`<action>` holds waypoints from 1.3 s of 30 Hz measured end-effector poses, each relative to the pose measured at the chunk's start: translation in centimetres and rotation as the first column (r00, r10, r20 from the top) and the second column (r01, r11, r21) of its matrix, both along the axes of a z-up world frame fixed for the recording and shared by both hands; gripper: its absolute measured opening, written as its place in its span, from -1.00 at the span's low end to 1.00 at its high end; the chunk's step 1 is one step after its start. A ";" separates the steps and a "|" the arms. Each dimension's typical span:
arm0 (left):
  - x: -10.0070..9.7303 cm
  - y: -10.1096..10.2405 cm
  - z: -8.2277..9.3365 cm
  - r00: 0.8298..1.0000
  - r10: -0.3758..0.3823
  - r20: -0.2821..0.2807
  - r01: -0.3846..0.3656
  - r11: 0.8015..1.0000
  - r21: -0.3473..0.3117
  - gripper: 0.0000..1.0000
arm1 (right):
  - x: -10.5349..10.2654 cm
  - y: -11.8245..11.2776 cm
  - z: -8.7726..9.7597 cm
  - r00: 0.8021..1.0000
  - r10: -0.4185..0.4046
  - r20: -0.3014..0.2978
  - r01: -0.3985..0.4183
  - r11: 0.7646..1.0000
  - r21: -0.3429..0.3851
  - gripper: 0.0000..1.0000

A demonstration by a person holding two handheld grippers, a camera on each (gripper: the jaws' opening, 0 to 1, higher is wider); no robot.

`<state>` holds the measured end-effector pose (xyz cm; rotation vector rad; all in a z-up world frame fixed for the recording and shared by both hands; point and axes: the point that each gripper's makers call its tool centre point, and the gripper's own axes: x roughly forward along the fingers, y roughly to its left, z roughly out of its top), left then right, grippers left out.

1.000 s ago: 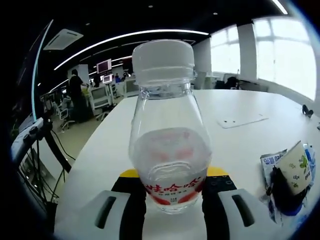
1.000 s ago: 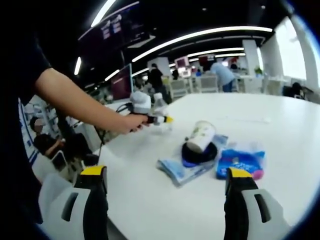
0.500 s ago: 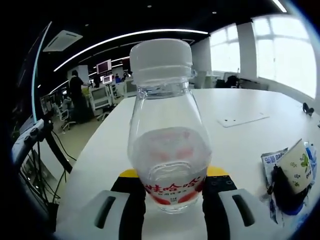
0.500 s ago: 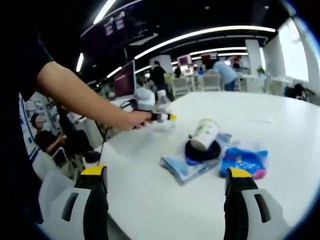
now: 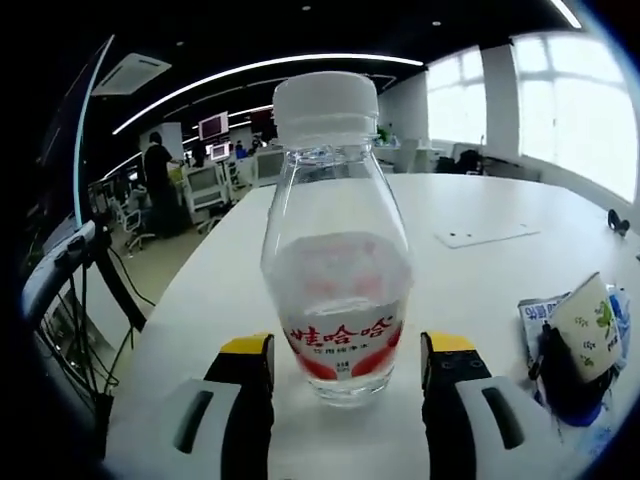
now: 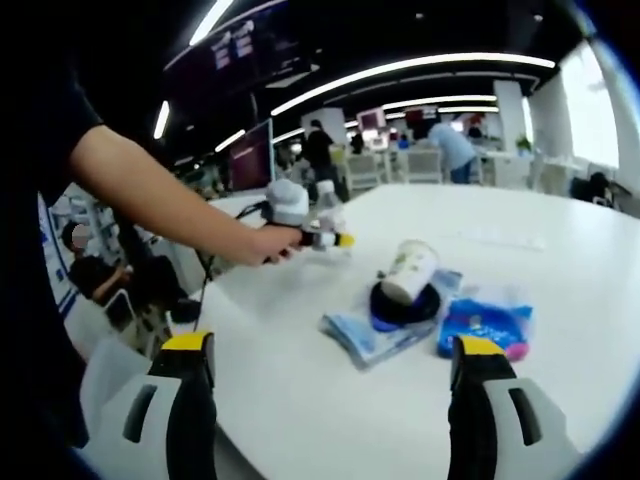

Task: Arrange the tabletop items into an orderly group along one side of the table until the central work area is clear of visible clutter.

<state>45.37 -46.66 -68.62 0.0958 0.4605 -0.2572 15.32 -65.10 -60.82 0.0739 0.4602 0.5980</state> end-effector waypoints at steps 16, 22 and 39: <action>-1.4 -0.2 0.6 0.997 -0.067 -0.044 0.068 0.997 0.027 0.14 | -0.4 -0.5 1.9 0.999 0.000 0.042 0.002 1.000 -0.031 0.93; -1.4 0.2 1.8 0.996 -0.074 -0.049 0.075 0.997 0.017 0.14 | -0.6 -0.4 2.4 0.998 0.007 0.056 -0.005 0.999 -0.041 0.93; -3.3 0.1 3.5 0.995 -0.074 -0.063 0.074 0.997 -0.009 0.16 | 0.1 0.2 3.0 0.994 -0.005 0.113 0.007 1.000 -0.025 0.98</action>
